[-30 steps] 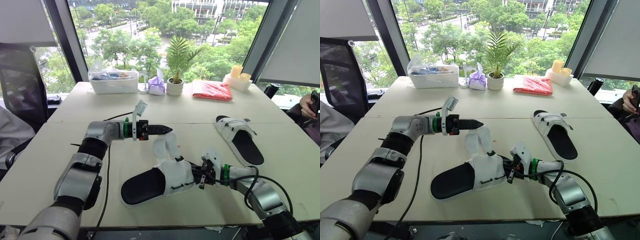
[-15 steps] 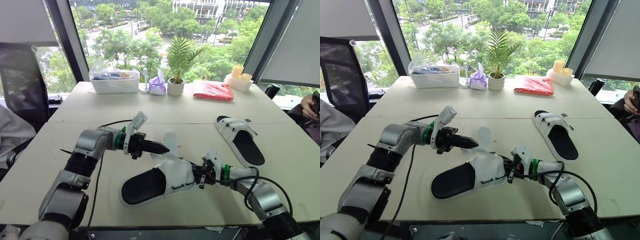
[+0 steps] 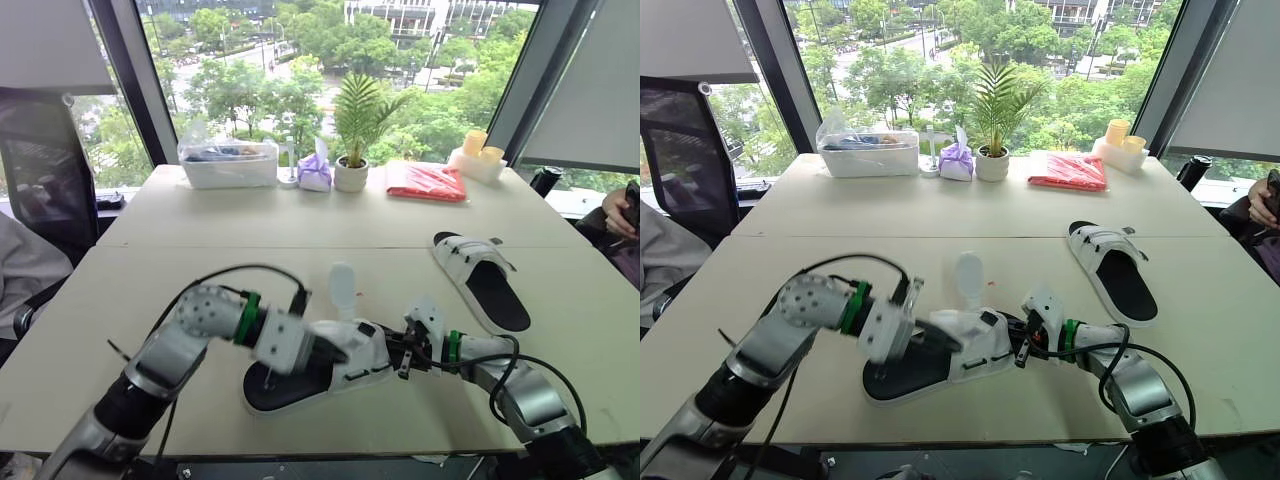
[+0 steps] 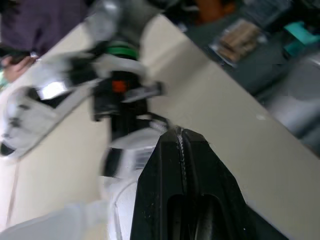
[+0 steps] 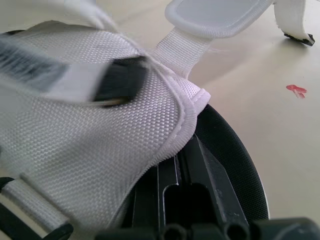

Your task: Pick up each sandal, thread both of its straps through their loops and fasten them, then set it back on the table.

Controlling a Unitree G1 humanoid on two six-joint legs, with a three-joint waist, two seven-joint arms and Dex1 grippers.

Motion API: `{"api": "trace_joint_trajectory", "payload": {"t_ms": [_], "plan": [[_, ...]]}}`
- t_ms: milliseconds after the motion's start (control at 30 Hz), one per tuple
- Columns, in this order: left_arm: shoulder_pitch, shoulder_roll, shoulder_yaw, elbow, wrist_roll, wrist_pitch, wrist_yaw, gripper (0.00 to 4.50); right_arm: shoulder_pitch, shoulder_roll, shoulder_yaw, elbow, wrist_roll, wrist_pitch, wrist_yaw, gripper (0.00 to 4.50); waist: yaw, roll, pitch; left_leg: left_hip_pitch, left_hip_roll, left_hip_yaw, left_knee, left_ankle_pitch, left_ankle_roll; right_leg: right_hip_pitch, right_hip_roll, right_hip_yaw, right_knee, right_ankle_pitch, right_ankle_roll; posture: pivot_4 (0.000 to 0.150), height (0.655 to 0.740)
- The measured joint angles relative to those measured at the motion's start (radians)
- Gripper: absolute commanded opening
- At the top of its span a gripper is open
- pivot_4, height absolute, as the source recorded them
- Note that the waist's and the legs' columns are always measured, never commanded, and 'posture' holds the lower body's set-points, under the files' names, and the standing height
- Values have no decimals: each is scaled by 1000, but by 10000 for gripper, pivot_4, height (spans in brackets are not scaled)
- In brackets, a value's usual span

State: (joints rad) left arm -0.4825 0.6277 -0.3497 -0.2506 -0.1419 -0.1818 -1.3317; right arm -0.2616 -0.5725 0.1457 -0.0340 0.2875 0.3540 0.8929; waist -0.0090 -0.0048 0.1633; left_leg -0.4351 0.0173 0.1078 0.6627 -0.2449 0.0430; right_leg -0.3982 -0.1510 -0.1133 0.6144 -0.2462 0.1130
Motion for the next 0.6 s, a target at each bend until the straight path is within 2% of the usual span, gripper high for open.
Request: {"api": "trace_joint_trajectory", "payload": {"t_ms": [33, 133, 200, 267, 433, 500, 600], "plan": [[0, 1, 0, 0, 0, -12, -3, 8506, -2, 0, 1, 3, -1, -1, 0, 0, 1, 0, 0, 0, 0, 0, 0, 0, 0, 0, 0, 0, 0, 0, 0, 1500, 7400], [-13, -5, 3, 4, -12, 10, 8, 23272, -8, 0, 4, 8, -1, -4, 7, 0, -1, 0, 0, 0, 0, 0, 0, 0, 0, 0, 1, 0, 0, 0, 0, 1500, 7400], [-37, -3, 13, 4, -50, 100, 18, 33288, -13, 0, 7, 12, -3, -5, 10, 0, -1, 0, 0, 0, 0, 0, 0, 0, 1, 0, 2, -1, 0, 0, 1, 1500, 7400], [-72, 21, 27, -1, -111, 230, 15, 33288, -16, 0, 8, 14, -4, -9, 12, 0, -2, 0, 0, 0, 0, 0, 0, 1, 3, 0, 2, -1, 1, 0, 2, 1500, 7400], [-203, 159, 105, -18, -353, 664, -59, 33288, -19, -1, 8, 20, -8, -15, 20, 0, -3, 0, 0, 0, 0, -1, 0, 2, 4, 1, 3, -1, 2, 1, 6, 1500, 7400], [-255, 152, 122, 30, -387, 741, -60, 33288, -25, -3, 8, 31, -10, -16, 24, 0, -1, 0, 0, 0, 0, -1, 1, 2, 4, 1, 3, -1, 2, 1, 6, 1500, 7400], [-324, 82, 130, 147, -392, 814, -18, 33288, -35, -2, 12, 46, -11, -20, 27, 0, -1, 0, 0, 1, 0, -1, 2, 2, 4, 2, 3, -1, 2, -1, 3, 1500, 7400]]}}
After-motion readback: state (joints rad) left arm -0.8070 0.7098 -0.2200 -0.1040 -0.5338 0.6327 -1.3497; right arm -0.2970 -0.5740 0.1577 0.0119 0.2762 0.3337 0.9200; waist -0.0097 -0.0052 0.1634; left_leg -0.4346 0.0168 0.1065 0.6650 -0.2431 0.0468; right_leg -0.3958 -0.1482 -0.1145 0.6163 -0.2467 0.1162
